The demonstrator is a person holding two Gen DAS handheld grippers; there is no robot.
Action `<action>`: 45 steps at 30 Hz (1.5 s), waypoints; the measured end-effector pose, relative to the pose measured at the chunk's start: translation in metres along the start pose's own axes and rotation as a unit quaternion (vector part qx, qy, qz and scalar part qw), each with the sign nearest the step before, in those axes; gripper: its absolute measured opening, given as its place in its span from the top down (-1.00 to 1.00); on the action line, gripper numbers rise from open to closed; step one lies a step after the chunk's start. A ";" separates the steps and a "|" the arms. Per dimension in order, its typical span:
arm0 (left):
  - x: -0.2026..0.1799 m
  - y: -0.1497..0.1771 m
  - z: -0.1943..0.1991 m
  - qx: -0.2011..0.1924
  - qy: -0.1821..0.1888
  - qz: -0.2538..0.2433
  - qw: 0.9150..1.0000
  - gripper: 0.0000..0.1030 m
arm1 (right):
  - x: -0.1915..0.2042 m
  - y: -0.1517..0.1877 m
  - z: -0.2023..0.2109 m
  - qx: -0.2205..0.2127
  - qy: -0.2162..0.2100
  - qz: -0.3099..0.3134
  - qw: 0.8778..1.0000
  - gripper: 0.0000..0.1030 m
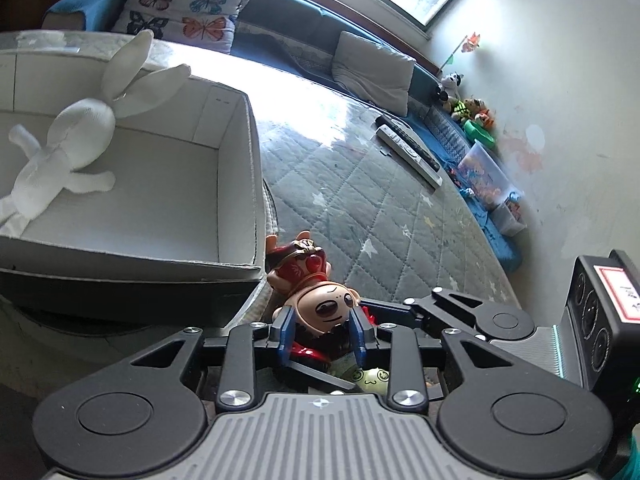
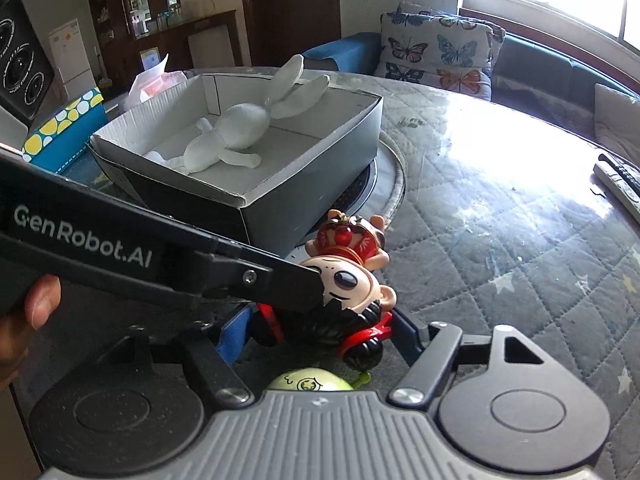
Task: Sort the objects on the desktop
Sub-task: 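Move the left tool to the red-haired doll figure and close on it, then lift the doll figure with the left tool toward the shoebox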
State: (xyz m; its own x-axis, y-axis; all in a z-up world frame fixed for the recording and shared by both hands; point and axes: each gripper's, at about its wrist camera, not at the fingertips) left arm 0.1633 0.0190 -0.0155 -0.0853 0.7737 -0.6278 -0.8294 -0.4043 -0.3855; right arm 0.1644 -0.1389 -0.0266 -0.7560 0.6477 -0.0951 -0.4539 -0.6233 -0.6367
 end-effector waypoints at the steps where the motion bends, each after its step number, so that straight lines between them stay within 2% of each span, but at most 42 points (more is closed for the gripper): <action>1: 0.001 0.000 0.000 0.000 0.001 0.005 1.000 0.36 | 0.000 0.000 0.000 0.000 -0.001 0.000 1.000 -0.42; 7: 0.008 -0.004 -0.002 -0.009 0.012 0.054 0.998 0.34 | -0.001 0.001 0.000 -0.001 0.000 -0.002 1.000 -0.41; 17: 0.006 0.002 -0.002 -0.023 0.003 0.041 0.999 0.23 | -0.001 0.002 0.006 -0.015 -0.005 -0.016 1.000 -0.38; 24: 0.014 0.002 -0.001 -0.021 0.009 0.079 0.997 0.22 | 0.002 0.001 0.009 -0.015 -0.004 -0.005 1.000 -0.36; 28: 0.023 0.000 -0.002 -0.013 0.010 0.121 0.993 0.20 | 0.000 0.000 0.013 -0.021 -0.009 -0.008 1.000 -0.20; 36: 0.035 0.001 -0.004 -0.017 0.028 0.164 0.986 0.20 | 0.001 -0.002 0.013 -0.017 -0.013 -0.003 1.000 -0.21; 42: 0.034 0.001 -0.006 -0.015 0.033 0.172 0.984 0.17 | 0.006 -0.003 0.008 -0.012 -0.003 0.008 1.000 -0.28; 45: 0.036 0.001 -0.005 -0.006 0.039 0.171 0.985 0.17 | 0.008 -0.002 0.007 -0.006 -0.001 0.018 1.000 -0.21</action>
Point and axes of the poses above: each gripper's, at about its wrist camera, not at the fingertips, and z roughly against the way its jaws point, x to its left, y to its underside, and after that the axes turned 15 degrees about z, right-handed
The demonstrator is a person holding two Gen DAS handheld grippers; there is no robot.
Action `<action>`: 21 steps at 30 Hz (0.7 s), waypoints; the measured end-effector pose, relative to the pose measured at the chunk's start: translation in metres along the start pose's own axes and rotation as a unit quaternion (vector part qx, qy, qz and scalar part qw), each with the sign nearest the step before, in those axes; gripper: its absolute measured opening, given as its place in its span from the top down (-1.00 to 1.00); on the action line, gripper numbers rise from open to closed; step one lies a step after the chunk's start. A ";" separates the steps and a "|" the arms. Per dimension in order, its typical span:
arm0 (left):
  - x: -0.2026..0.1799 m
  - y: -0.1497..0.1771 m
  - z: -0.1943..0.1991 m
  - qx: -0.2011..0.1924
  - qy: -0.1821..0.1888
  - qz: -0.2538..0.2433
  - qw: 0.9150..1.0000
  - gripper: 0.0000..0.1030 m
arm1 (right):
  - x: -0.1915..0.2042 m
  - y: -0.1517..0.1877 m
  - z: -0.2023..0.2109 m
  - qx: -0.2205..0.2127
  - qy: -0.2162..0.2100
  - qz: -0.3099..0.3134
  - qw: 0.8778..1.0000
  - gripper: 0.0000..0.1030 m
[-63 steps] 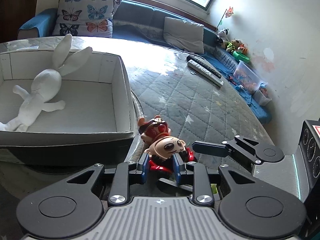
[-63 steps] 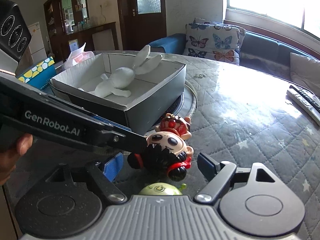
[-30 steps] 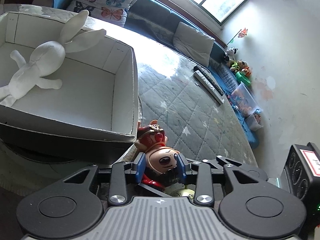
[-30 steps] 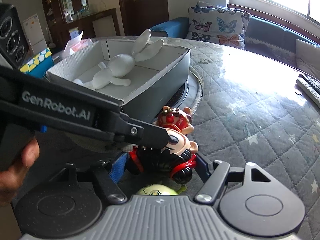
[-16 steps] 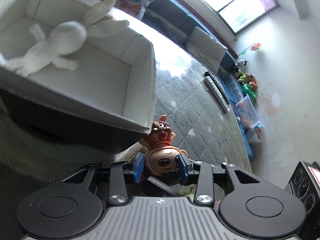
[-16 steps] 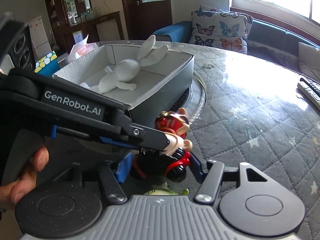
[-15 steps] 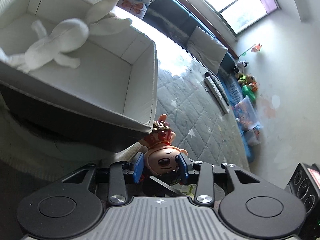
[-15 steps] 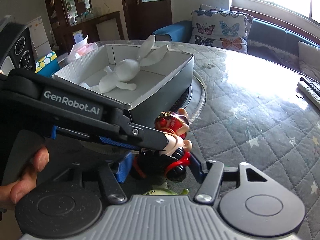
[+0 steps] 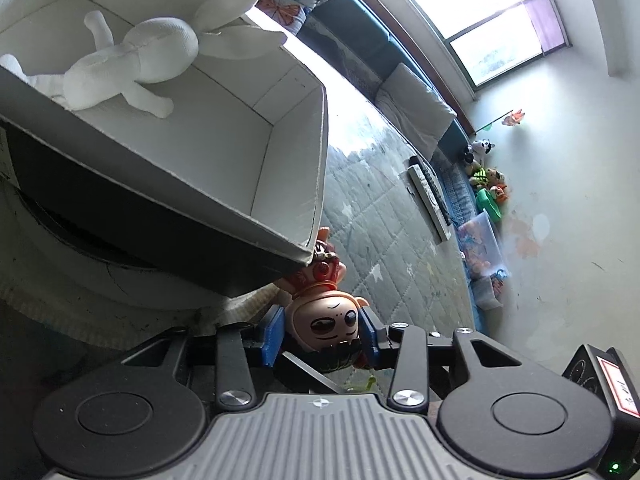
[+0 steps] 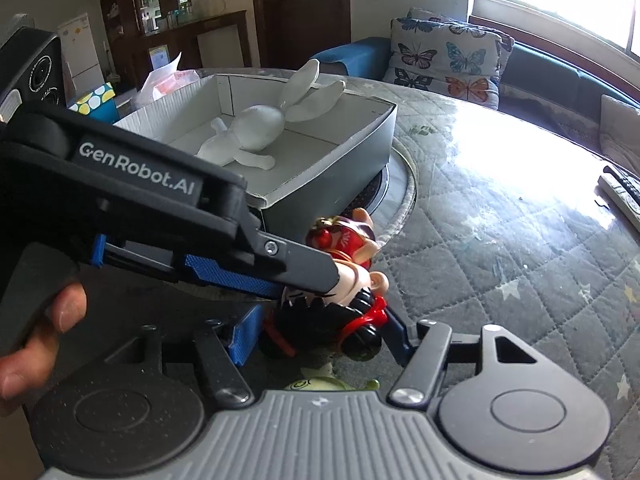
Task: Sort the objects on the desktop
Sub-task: 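Lift the doll figure with the left tool toward the shoebox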
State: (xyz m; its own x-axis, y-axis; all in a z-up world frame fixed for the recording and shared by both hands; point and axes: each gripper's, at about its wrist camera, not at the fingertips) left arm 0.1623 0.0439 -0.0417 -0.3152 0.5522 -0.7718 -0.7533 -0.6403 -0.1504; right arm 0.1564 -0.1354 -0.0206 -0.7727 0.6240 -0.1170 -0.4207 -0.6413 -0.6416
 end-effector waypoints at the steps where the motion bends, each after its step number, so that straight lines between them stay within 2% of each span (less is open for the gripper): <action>1: 0.000 0.001 0.001 0.004 0.001 -0.001 1.000 0.17 | 0.000 0.000 0.001 0.000 0.000 0.002 1.000 -0.20; 6: 0.002 0.011 0.006 0.026 0.006 -0.022 0.999 0.17 | 0.005 0.008 0.011 0.003 -0.012 0.014 1.000 -0.20; 9: 0.007 0.013 0.011 0.039 0.011 -0.014 0.999 0.17 | 0.010 0.012 0.017 0.003 -0.017 0.019 1.000 -0.20; 14: 0.014 0.012 0.025 0.029 0.012 -0.011 0.999 0.17 | 0.019 0.014 0.024 -0.009 -0.040 0.031 0.999 -0.20; 21: 0.027 0.008 0.048 0.015 0.004 -0.023 1.000 0.17 | 0.043 0.017 0.031 -0.023 -0.071 0.092 0.993 -0.20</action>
Point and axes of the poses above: each gripper's, at about its wrist camera, not at the fingertips, and z roughly against the way its jaws point, x to its left, y to its underside, and after that the axes turned 15 degrees about z, right-handed
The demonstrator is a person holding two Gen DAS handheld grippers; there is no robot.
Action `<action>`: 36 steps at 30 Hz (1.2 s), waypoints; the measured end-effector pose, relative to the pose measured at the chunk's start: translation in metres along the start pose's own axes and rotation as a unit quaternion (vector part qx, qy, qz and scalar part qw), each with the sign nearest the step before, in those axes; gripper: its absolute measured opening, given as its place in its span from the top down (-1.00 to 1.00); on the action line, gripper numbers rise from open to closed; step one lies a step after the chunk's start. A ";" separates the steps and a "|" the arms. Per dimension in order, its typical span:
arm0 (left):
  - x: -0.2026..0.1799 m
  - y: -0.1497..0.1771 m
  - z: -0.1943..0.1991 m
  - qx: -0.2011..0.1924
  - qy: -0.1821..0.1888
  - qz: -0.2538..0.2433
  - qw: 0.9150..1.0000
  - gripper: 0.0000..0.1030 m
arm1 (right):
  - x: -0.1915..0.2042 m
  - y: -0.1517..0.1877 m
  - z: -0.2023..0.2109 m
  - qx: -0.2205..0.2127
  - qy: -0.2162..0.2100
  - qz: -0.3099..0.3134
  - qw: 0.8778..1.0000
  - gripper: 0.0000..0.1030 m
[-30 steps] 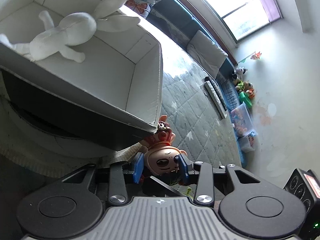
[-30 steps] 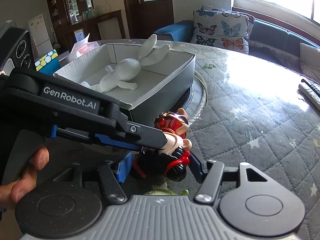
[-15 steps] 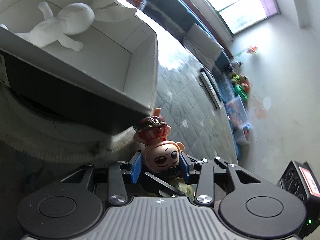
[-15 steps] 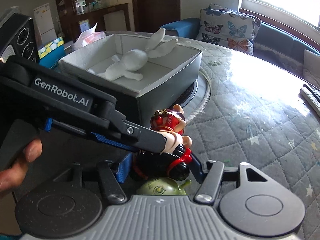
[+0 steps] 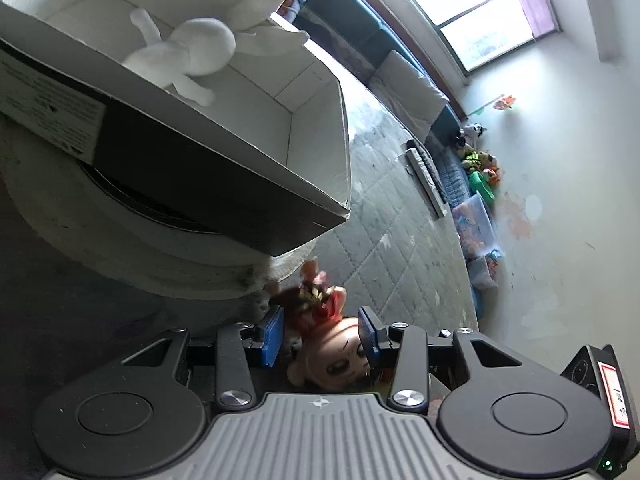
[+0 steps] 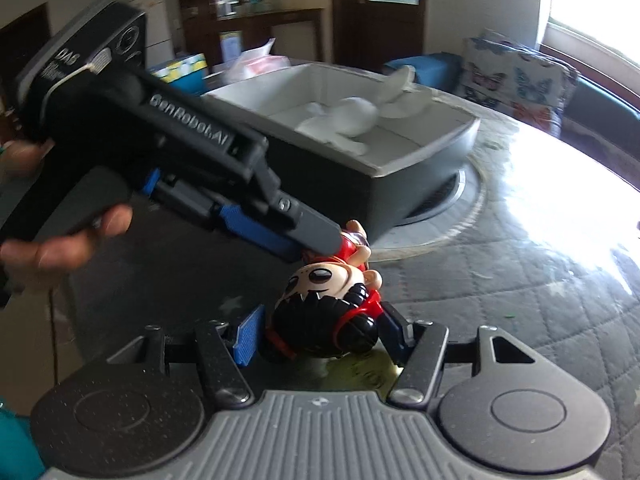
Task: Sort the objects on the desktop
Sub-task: 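Lift the doll figure with the left tool toward the shoebox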
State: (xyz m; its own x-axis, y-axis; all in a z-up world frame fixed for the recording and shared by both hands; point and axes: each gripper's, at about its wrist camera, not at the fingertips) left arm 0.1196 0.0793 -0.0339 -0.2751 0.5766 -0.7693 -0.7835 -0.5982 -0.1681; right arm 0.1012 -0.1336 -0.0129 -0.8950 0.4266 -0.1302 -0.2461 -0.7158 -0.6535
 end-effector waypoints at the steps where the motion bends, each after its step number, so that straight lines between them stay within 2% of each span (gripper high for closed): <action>1: 0.000 0.000 0.004 -0.003 0.001 -0.005 1.000 0.17 | 0.003 0.000 0.001 -0.001 -0.004 0.008 1.000 -0.20; 7: 0.002 0.001 0.020 -0.017 -0.009 -0.041 0.999 0.17 | 0.019 -0.002 0.000 -0.013 -0.027 0.059 0.998 -0.20; 13: 0.012 0.000 0.017 -0.007 -0.006 -0.033 0.999 0.17 | 0.024 -0.006 -0.002 -0.015 -0.030 0.076 0.997 -0.21; 15: 0.015 -0.002 0.016 -0.003 -0.010 -0.026 1.000 0.19 | 0.025 -0.007 -0.001 -0.011 -0.017 0.079 0.997 -0.24; 17: 0.018 -0.005 0.016 0.000 -0.010 -0.015 1.000 0.22 | 0.027 -0.006 0.002 -0.009 -0.003 0.078 0.997 -0.37; 21: 0.018 -0.004 0.017 -0.002 -0.018 -0.003 1.000 0.23 | 0.028 -0.003 0.006 -0.005 0.021 0.067 0.997 -0.37; 24: 0.016 0.001 0.019 -0.006 -0.027 -0.014 1.000 0.23 | 0.028 -0.001 0.007 -0.003 0.029 0.058 0.998 -0.35; 26: 0.016 0.004 0.020 -0.008 -0.031 -0.017 0.999 0.23 | 0.027 0.000 0.009 -0.006 0.029 0.051 0.998 -0.19; 30: 0.014 0.007 0.021 -0.013 -0.036 -0.016 0.999 0.23 | 0.027 -0.002 0.009 -0.009 0.021 0.045 0.999 -0.03; 36: 0.017 0.001 0.015 -0.014 -0.034 0.004 0.999 0.24 | 0.029 -0.005 0.003 -0.003 0.021 0.047 0.999 0.01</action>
Point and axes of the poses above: each gripper's, at about its wrist camera, not at the fingertips, and z roughly against the way its jaws point, x to its left, y to its underside, and after that the axes turned 15 degrees about z, right-handed
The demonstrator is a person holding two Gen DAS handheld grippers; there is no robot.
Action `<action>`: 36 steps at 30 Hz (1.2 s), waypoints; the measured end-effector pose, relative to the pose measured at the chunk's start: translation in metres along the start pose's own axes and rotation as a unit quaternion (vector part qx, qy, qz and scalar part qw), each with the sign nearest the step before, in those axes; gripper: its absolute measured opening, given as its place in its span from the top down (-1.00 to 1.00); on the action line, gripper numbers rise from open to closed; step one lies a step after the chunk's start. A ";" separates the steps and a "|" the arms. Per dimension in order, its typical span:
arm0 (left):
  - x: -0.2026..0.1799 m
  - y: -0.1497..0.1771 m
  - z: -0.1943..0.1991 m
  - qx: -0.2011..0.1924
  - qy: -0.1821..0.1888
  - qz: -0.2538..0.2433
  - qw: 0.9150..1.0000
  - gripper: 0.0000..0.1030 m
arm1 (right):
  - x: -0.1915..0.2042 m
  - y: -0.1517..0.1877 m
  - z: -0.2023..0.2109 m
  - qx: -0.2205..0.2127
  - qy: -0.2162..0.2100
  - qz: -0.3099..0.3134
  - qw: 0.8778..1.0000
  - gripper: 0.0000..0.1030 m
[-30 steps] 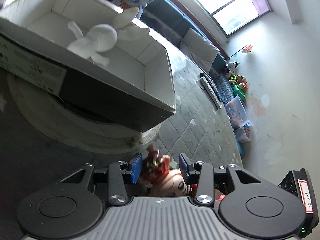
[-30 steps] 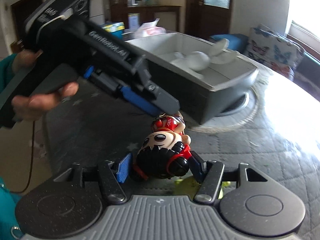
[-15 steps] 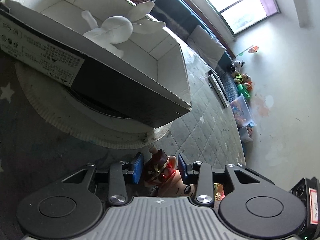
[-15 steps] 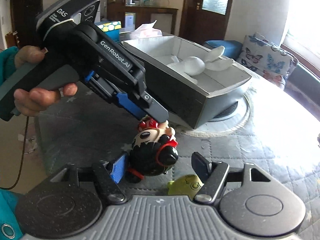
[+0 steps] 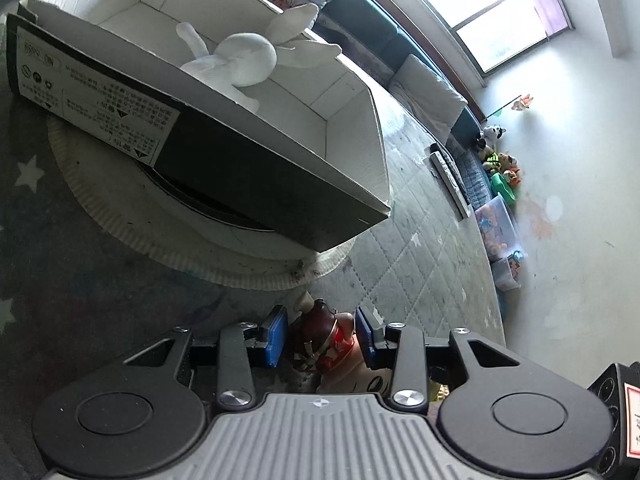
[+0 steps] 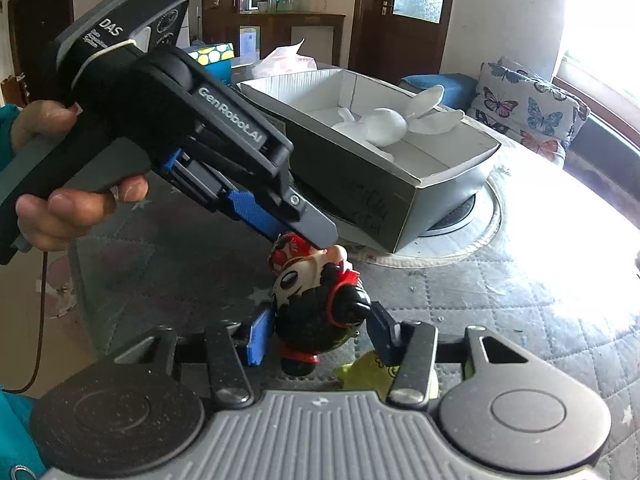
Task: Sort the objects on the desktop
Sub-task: 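Lift the doll figure with the left tool toward the shoebox, then lower the doll into the shoebox beside the bunny and open the left tool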
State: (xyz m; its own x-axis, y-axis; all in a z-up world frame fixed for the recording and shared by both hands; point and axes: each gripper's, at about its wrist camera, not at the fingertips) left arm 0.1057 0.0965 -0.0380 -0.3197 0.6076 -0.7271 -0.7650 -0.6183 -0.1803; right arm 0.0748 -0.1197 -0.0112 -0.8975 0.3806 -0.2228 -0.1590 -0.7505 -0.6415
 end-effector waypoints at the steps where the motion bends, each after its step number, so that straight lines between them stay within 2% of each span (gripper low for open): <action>1: -0.001 0.000 -0.001 0.000 -0.002 -0.003 1.000 0.25 | -0.001 0.000 0.000 0.000 0.000 -0.002 1.000 0.01; 6: -0.007 0.002 0.002 -0.001 -0.014 -0.023 1.000 0.30 | 0.001 -0.001 0.005 -0.009 -0.001 -0.007 1.000 0.03; 13: -0.018 -0.001 0.031 -0.027 0.001 -0.032 0.999 0.30 | 0.004 -0.019 0.023 -0.034 0.010 0.013 0.999 0.03; 17: -0.038 -0.016 0.056 -0.063 0.015 -0.055 0.996 0.30 | -0.004 -0.042 0.034 -0.066 0.029 0.031 0.997 0.03; 21: -0.055 -0.047 0.068 -0.092 0.029 -0.069 0.993 0.30 | -0.022 -0.071 0.032 -0.092 0.050 0.037 0.994 0.03; 25: -0.059 -0.086 0.067 -0.103 0.028 -0.073 0.992 0.30 | -0.045 -0.097 0.013 -0.102 0.050 0.027 0.993 0.03; 28: -0.050 -0.118 0.057 -0.095 0.019 -0.059 0.994 0.30 | -0.063 -0.114 -0.015 -0.097 0.039 0.020 0.994 0.03; 36: -0.020 -0.166 0.018 -0.074 -0.026 -0.031 0.996 0.30 | -0.101 -0.126 -0.093 -0.058 -0.028 -0.043 0.997 0.03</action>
State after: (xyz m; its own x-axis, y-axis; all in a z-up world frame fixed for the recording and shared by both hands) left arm 0.2294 0.1963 0.0180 -0.3057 0.6690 -0.6775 -0.6947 -0.6433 -0.3218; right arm 0.2244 -0.0134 0.0236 -0.9045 0.4076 -0.1253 -0.1896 -0.6476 -0.7380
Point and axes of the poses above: each gripper's, at about its wrist camera, not at the fingertips, and z roughly against the way its jaws point, x to its left, y to its underside, and after that the axes turned 15 degrees about z, right-handed
